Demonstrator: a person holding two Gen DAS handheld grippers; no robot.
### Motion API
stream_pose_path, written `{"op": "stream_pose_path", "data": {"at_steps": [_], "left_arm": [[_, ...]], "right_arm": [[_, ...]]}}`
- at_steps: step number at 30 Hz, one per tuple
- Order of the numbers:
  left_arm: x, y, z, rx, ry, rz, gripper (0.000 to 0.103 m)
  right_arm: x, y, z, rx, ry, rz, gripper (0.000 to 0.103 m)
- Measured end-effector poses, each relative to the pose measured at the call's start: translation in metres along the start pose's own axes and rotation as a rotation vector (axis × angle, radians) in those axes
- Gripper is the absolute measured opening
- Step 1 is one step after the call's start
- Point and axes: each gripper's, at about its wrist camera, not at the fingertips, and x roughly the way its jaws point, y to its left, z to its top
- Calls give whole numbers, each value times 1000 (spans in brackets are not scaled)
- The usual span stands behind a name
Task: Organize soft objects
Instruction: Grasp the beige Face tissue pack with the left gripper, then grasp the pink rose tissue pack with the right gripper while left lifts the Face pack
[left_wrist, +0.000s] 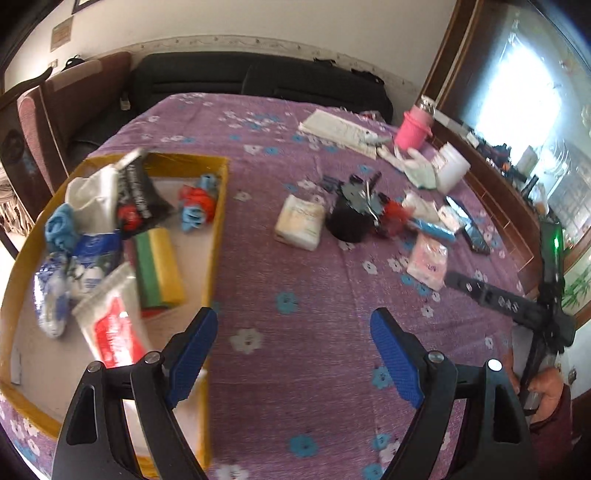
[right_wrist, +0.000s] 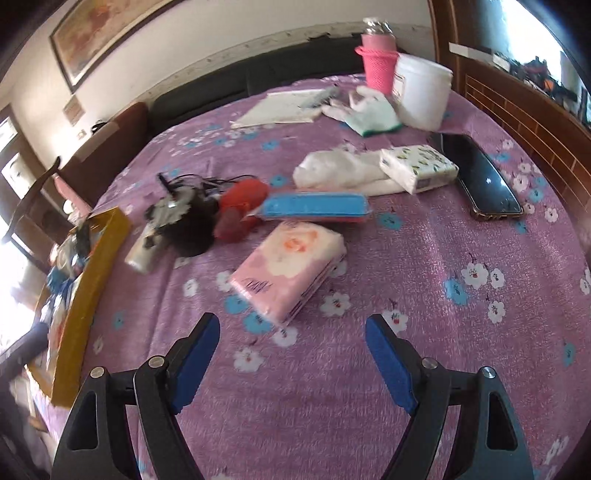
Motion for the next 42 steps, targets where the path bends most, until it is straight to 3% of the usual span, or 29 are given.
{"op": "stream_pose_path", "data": {"at_steps": [3,6,10,15,20,30,35,36,37,38,42], "left_arm": [[8,-13,5,43,7,31,84],[26,-24,18,111,22,100,84],[54,-22,39,122,57,139,84],[94,-21,65,119,97,176,84],[125,-22,81,130,143,152,84],[157,-21,87,185,165,197,84],[162,-25,87,217,140,223,84],[161,-25,87,221,135,221,80],[160,-27,87,225,129,208,61],[158,-28,87,225,130,187,48],[149,-40,82,244,106,202,44]], "right_arm": [[14,4,13,23,-9,0,85],[35,13,25,35,5,-54,85],[52,26,29,12,1,-102,86],[55,13,22,11,-44,-40,86],[56,16,19,-16,-44,-61,86],[58,16,19,-18,-24,-68,87],[56,12,19,7,-20,-48,87],[56,12,19,7,-20,-48,87],[56,13,19,5,-19,-50,87],[56,13,19,3,-18,-53,87],[56,14,19,-11,-17,-57,87]]}}
